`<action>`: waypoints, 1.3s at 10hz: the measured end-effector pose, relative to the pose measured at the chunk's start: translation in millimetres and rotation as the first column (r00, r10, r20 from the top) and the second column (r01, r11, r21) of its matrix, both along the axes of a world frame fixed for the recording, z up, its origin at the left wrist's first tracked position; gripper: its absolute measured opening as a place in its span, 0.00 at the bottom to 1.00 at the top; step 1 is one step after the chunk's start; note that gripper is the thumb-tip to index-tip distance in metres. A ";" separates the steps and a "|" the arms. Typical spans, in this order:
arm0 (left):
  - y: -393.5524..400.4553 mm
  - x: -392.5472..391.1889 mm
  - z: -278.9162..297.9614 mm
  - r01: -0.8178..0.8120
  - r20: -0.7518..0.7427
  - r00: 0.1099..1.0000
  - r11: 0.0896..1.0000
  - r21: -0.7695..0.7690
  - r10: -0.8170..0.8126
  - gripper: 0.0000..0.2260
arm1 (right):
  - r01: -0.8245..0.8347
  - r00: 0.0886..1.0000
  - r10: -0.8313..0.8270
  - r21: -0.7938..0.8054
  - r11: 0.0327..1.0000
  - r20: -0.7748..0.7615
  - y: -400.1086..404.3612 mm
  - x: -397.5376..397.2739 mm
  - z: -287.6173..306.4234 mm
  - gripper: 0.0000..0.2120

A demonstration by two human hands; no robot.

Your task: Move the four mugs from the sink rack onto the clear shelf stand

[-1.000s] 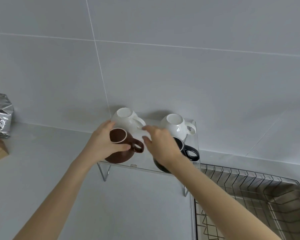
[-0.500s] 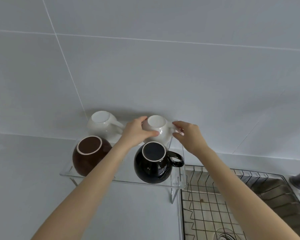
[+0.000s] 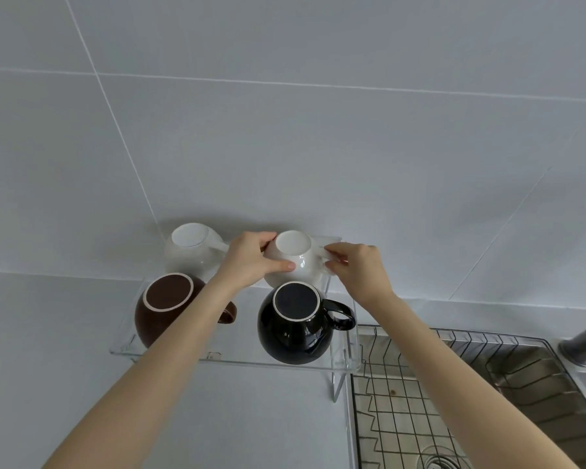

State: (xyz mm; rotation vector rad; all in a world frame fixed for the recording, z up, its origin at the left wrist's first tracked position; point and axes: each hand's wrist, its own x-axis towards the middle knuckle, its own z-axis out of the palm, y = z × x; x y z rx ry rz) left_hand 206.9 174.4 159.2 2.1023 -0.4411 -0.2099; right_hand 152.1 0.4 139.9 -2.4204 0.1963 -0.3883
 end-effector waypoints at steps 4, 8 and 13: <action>-0.9 -5.2 2.8 -0.031 0.003 1.000 0.999 0.025 0.031 0.19 | 0.015 1.000 -0.016 0.075 0.997 0.015 1.6 0.4 0.5 0.09; -3.7 -7.6 -3.1 -0.033 0.032 0.999 0.999 0.007 0.033 0.23 | 0.008 1.000 -0.009 0.092 0.996 0.004 0.3 0.0 -0.7 0.12; -19.2 -31.2 23.0 0.035 0.151 0.986 0.976 0.217 -0.069 0.36 | -0.187 0.975 0.213 0.303 0.934 -0.056 7.3 -77.5 42.4 0.21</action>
